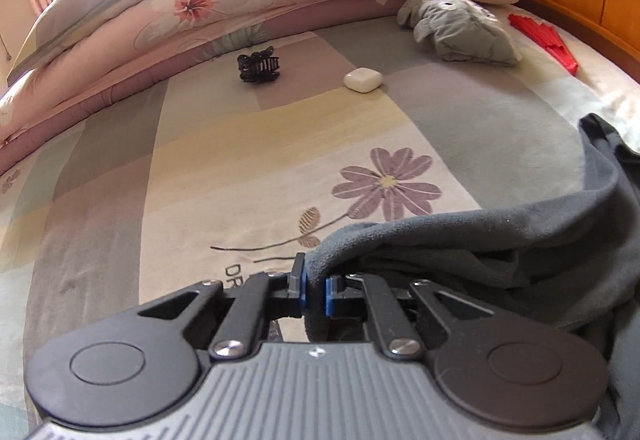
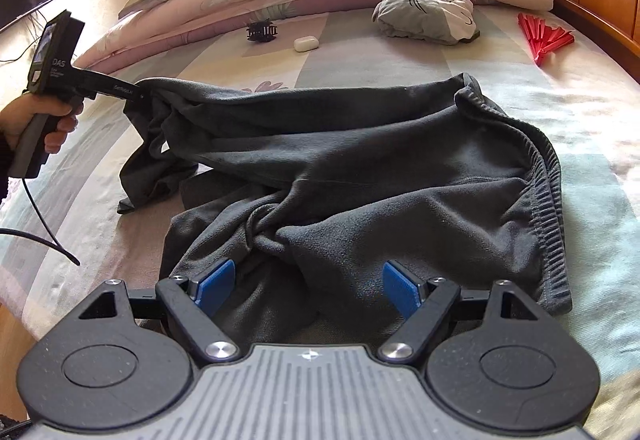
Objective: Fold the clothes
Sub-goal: 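Pull the held pant leg out straight with the left gripper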
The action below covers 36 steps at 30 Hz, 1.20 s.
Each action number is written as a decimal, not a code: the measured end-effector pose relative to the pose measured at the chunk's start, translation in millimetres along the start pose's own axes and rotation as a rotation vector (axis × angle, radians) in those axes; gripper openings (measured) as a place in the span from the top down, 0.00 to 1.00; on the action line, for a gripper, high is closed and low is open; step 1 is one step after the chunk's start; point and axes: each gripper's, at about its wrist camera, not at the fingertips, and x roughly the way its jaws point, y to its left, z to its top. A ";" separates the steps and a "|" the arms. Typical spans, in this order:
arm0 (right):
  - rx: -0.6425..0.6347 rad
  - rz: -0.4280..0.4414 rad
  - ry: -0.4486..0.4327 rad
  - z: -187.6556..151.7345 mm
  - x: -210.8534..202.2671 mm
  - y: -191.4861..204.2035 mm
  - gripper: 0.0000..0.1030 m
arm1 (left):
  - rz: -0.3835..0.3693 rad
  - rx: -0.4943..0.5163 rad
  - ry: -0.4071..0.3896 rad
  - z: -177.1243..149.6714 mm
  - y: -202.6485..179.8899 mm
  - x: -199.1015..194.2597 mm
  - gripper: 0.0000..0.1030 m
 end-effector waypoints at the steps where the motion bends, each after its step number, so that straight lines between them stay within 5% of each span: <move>1: 0.004 -0.005 0.000 0.8 0.7 -2.0 0.18 | 0.015 -0.013 0.009 5.0 5.1 8.1 0.95; 9: 0.042 -0.039 -0.002 5.9 7.0 -15.7 0.18 | 0.075 -0.119 0.080 36.4 38.7 67.7 0.94; 14: 0.046 -0.034 0.007 6.6 8.2 -15.0 0.18 | 0.099 -0.120 0.138 35.2 33.0 92.3 0.85; 18: 0.036 -0.022 0.003 6.6 5.3 -11.7 0.18 | 0.073 -0.091 0.140 23.0 29.5 77.6 0.83; 25: 0.012 0.004 -0.018 3.4 -6.3 2.9 0.17 | -0.004 -0.060 0.111 -4.8 27.7 24.5 0.59; 36: -0.023 0.020 -0.059 -11.4 -39.3 21.8 0.16 | -0.176 -0.123 0.126 -94.0 -4.5 -21.1 0.55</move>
